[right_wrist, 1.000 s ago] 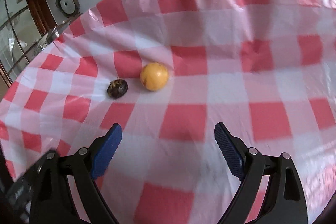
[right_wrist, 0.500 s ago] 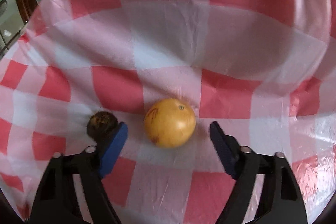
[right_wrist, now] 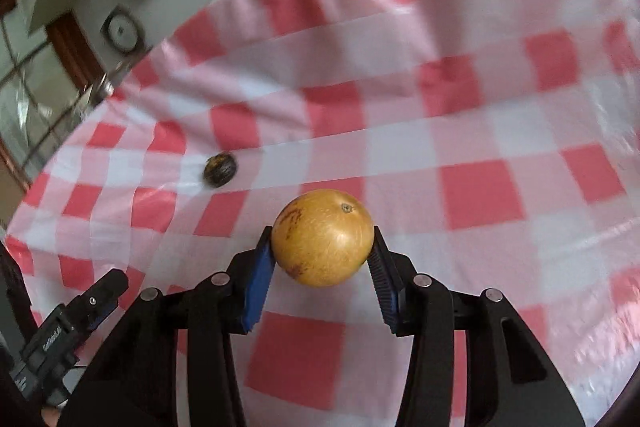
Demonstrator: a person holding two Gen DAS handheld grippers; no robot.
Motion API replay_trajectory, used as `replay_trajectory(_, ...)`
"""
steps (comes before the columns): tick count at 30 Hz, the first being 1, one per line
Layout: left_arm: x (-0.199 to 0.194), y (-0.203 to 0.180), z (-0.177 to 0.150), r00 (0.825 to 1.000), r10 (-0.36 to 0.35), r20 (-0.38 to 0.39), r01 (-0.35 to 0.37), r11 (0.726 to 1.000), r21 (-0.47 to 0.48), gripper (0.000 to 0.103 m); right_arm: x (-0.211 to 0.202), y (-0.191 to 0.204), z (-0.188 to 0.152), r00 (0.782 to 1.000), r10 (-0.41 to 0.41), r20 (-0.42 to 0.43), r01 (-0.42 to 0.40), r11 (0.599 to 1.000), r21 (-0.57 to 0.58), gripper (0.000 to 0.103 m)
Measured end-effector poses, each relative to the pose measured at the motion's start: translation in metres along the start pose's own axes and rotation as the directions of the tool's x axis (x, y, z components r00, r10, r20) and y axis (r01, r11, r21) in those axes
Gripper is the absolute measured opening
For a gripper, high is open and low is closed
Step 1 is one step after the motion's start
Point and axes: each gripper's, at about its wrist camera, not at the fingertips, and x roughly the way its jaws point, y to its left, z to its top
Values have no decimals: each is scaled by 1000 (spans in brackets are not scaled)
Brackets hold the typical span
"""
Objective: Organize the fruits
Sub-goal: 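Grasp the small dark brown fruit with the left tool while the right tool holds the yellow fruit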
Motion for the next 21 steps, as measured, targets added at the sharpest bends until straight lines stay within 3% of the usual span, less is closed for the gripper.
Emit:
replay_trajectory(3, 0, -2, -1, 1000, -8, -10, 8, 1000, 15, 101, -4, -20, -2, 999, 36, 15, -37, 997, 68, 46)
replay_trajectory(7, -1, -10, -3, 1000, -11, -16, 12, 998, 55, 101, -9, -22, -1, 995, 94, 45, -97, 993, 72, 46)
replay_trajectory(11, 15, -23, 6, 999, 4, -51, 0, 997, 78, 101, -11, -26, 1, 992, 97, 76, -104, 990, 97, 46)
replay_trajectory(19, 97, -79, 54, 989, 125, -78, -111, 981, 162, 101, -13, -26, 1, 991, 112, 77, -118, 989, 89, 46)
replay_trajectory(21, 115, -90, 62, 982, 174, -72, -157, 968, 197, 96, -11, -26, 1, 991, 112, 73, -118, 989, 88, 46)
